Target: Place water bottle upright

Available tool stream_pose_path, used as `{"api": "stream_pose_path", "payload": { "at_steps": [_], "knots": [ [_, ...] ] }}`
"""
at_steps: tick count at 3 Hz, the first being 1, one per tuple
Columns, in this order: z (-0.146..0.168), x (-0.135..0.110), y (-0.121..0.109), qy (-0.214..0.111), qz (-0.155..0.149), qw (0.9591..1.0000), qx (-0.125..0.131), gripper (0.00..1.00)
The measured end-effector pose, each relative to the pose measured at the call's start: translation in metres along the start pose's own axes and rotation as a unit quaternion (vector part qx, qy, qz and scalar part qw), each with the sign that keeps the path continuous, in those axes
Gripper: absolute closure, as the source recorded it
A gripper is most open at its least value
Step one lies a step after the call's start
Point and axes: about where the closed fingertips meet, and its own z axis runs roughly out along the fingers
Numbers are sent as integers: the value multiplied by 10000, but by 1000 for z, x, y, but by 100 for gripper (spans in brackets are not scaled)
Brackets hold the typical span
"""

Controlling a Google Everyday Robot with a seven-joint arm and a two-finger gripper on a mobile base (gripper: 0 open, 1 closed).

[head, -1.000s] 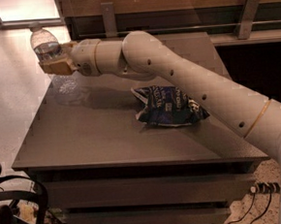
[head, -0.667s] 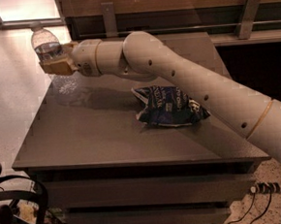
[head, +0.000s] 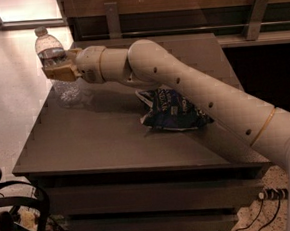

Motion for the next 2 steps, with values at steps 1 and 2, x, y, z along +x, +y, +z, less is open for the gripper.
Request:
{"api": "stream_pose_path", "payload": {
  "at_steps": [1, 2],
  "knots": [
    [1, 15, 6, 25, 152, 9998, 90, 100],
    [1, 28, 13, 113, 232, 9994, 239, 100]
  ]
}}
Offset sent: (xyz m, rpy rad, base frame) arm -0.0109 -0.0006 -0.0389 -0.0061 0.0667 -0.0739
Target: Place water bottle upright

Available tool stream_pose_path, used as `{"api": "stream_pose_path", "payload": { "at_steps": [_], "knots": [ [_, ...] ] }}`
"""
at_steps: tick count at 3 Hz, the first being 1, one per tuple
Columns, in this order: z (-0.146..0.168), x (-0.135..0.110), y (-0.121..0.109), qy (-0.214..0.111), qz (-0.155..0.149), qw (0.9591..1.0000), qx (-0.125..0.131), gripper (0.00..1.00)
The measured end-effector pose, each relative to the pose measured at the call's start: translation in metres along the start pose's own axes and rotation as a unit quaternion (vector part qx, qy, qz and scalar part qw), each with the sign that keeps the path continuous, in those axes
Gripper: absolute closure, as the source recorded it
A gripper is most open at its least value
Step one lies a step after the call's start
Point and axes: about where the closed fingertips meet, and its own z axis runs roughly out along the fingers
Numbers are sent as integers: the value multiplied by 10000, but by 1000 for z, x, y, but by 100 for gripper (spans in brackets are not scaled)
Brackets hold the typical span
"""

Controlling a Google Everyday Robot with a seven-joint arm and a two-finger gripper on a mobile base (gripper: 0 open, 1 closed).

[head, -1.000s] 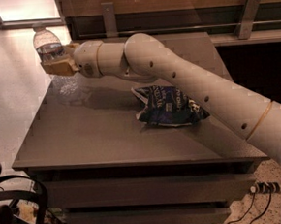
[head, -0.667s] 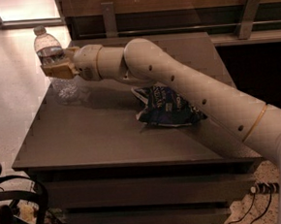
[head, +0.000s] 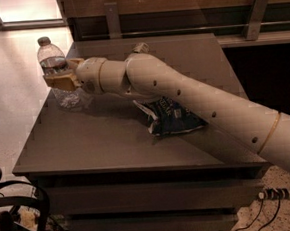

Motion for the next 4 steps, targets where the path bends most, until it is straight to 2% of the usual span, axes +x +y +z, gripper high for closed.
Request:
{"api": "stream_pose_path", "payload": {
  "at_steps": [1, 3, 4],
  "knots": [
    [0, -1, 0, 3, 0, 10000, 5, 98],
    [0, -2, 0, 3, 0, 10000, 4, 36],
    [0, -2, 0, 3, 0, 10000, 3, 12]
  ]
}}
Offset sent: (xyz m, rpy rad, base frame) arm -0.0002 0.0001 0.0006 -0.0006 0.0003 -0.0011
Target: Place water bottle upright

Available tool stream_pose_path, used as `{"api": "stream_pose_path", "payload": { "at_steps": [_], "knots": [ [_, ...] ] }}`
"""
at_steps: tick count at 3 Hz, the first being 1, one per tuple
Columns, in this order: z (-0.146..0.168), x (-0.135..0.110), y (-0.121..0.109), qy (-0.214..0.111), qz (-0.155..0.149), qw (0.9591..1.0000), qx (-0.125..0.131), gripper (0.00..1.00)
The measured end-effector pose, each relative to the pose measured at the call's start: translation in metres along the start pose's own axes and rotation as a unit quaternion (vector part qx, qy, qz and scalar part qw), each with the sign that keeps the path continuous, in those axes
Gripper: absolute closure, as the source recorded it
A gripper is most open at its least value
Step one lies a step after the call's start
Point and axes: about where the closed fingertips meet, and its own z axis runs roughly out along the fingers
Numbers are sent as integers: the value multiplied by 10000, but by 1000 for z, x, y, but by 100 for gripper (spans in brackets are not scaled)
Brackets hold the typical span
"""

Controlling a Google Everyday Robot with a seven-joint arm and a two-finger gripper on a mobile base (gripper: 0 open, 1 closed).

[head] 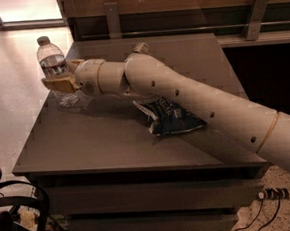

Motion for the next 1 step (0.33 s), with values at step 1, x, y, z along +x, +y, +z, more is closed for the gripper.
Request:
{"api": "stream_pose_path", "payload": {
  "at_steps": [1],
  "knots": [
    [2, 0, 2, -1, -2, 10000, -18, 0]
  ]
}}
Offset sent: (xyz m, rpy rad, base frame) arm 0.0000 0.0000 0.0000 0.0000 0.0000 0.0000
